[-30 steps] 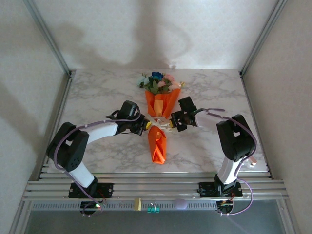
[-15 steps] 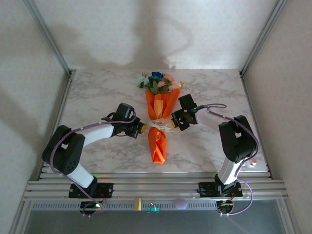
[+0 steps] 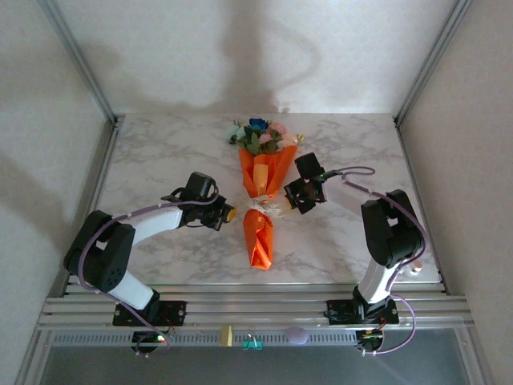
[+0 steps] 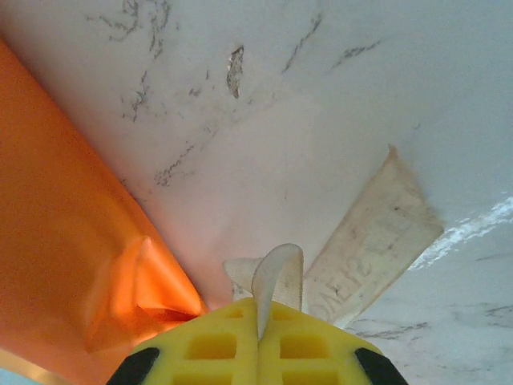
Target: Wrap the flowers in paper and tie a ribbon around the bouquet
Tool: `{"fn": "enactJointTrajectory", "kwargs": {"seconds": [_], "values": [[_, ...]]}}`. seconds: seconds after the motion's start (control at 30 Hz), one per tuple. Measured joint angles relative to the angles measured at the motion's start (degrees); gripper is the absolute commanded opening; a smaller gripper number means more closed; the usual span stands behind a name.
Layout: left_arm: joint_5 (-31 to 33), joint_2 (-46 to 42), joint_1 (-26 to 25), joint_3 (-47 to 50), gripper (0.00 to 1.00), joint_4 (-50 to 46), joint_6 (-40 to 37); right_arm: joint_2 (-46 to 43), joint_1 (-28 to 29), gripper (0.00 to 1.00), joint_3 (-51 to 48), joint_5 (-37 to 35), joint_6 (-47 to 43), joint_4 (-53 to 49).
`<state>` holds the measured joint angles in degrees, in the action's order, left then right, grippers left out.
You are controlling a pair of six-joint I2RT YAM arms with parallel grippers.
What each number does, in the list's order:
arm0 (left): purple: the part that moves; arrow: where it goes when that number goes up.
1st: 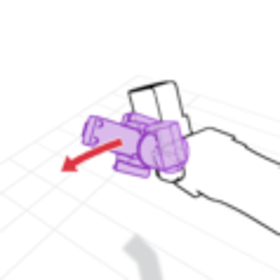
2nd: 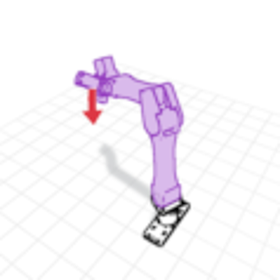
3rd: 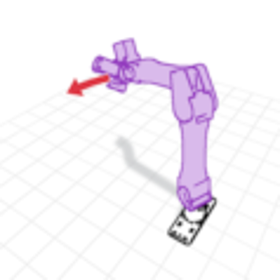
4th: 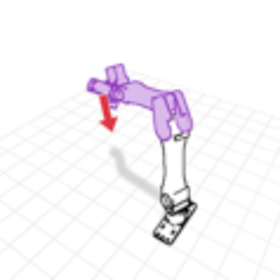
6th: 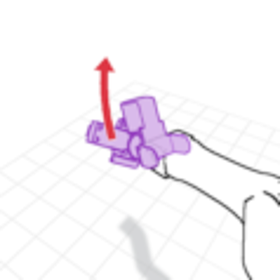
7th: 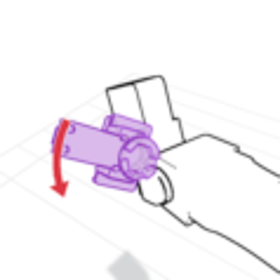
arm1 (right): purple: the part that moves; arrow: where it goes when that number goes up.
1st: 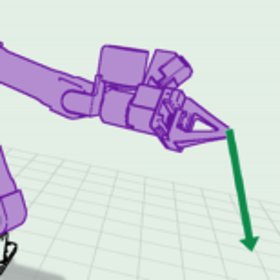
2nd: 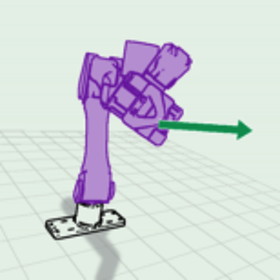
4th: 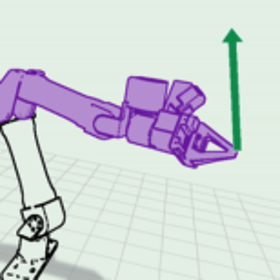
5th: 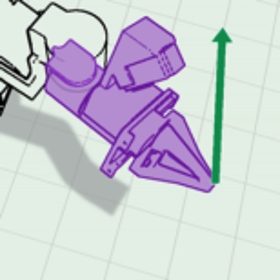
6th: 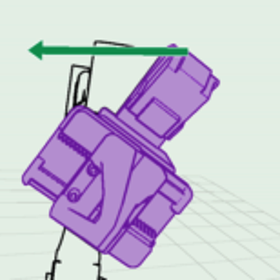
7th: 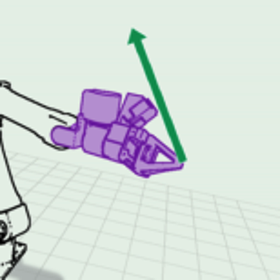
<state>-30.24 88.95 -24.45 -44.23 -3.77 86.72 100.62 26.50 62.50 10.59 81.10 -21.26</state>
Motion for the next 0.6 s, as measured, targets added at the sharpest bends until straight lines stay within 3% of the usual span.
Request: {"fn": "enactJointTrajectory", "kwargs": {"seconds": [0.6], "values": [[0.09,-2.93,2.49,2.1,0.0,-2.6,-1.7,-0.02,-0.02,0.0,5.66,-3.65,-6.62,-4.85]]}}
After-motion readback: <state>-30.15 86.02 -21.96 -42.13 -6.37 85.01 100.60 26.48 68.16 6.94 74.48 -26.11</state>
